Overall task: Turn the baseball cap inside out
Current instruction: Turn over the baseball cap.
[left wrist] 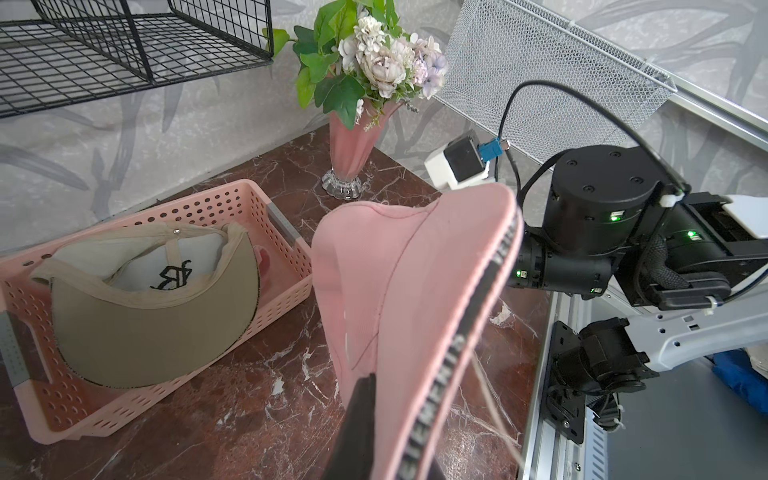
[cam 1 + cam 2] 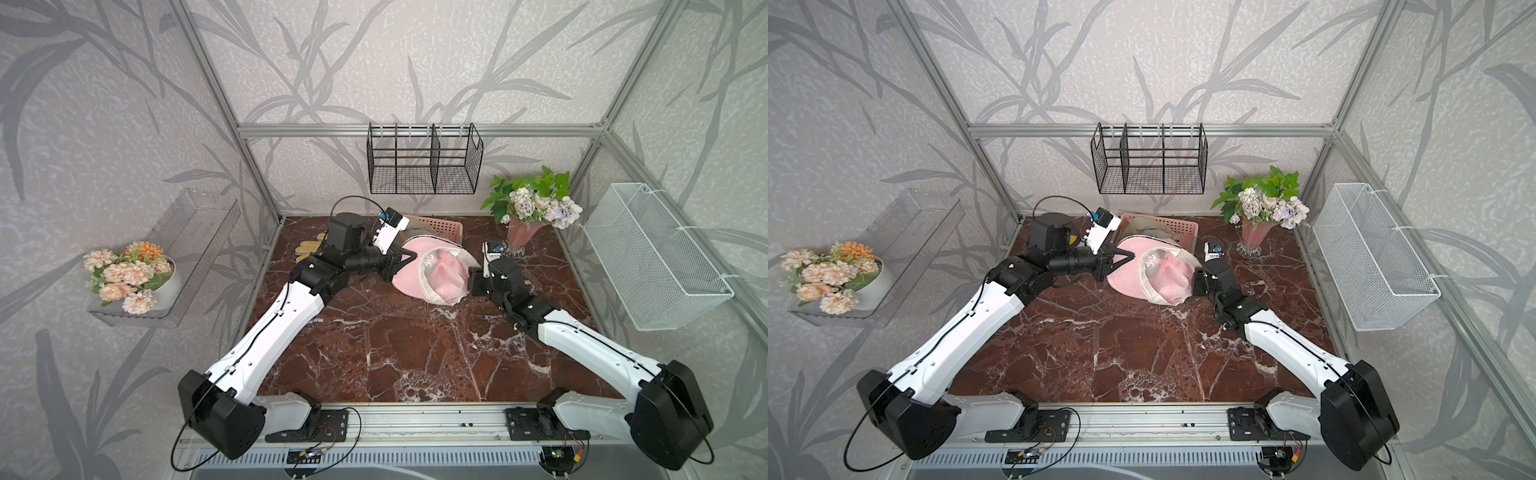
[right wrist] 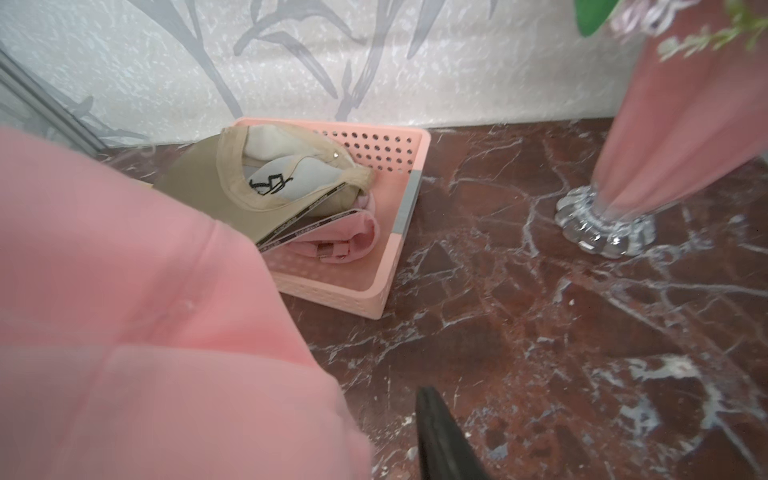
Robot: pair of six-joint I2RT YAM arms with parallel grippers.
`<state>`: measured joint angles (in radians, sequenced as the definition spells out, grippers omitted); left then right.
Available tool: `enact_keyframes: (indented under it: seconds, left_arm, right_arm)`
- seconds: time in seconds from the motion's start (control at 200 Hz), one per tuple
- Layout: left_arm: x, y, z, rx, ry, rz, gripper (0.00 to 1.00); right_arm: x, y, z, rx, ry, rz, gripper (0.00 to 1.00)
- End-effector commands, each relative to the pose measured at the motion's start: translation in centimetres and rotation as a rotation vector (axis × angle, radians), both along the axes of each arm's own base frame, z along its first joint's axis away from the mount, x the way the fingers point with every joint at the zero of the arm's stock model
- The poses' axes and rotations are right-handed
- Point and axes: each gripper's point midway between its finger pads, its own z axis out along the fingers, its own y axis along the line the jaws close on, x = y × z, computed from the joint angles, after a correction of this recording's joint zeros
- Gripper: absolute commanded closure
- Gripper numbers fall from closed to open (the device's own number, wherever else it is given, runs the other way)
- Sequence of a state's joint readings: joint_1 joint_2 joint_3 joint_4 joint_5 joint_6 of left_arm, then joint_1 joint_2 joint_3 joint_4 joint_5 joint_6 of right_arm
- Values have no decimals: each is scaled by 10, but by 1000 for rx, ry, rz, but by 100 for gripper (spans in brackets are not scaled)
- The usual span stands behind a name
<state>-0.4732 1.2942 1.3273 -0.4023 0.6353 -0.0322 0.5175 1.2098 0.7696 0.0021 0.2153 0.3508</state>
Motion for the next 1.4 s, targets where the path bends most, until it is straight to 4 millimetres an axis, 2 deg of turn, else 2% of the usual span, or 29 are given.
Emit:
enact_keyframes:
  seconds: [0.0, 0.11, 0.305, 0.545, 0.73, 0.785, 0.925, 0.995, 1.17, 1.33, 1.395]
  left_arm:
    - [8, 4, 38, -26, -137, 19, 100]
    - [18, 10, 32, 33, -160, 60, 100]
    - [9, 0, 28, 57, -154, -47, 100]
    - [-5, -10, 25, 30, -129, -158, 100]
    - [-4, -11, 15, 52, -101, -163, 100]
    - [-3, -10, 15, 53, -101, -156, 100]
    - [13, -3, 27, 35, -130, -38, 100]
    - [17, -3, 38, -19, -144, -2, 100]
    - [17, -8, 56, -179, -107, 17, 100]
    - [22, -3, 66, -268, -89, 90, 100]
    - [23, -1, 64, -273, -81, 107, 100]
  right_arm:
    - [-15, 10, 5, 78, 0, 164, 53]
    - [-27, 18, 24, 206, -20, 332, 48]
    - [-46, 39, 54, 242, -50, 575, 42]
    - [-29, 40, 69, 216, -110, 558, 38]
    - [-18, 35, 80, 169, -165, 520, 39]
    - [-16, 35, 76, 161, -146, 522, 44]
    - [-14, 30, 53, 144, -75, 467, 78]
    - [-11, 22, 36, 96, -39, 378, 84]
    - [-6, -5, -1, -64, 53, 114, 87]
    - [-7, -32, -25, -150, 150, -91, 86]
    - [-8, -39, -29, -164, 171, -134, 86]
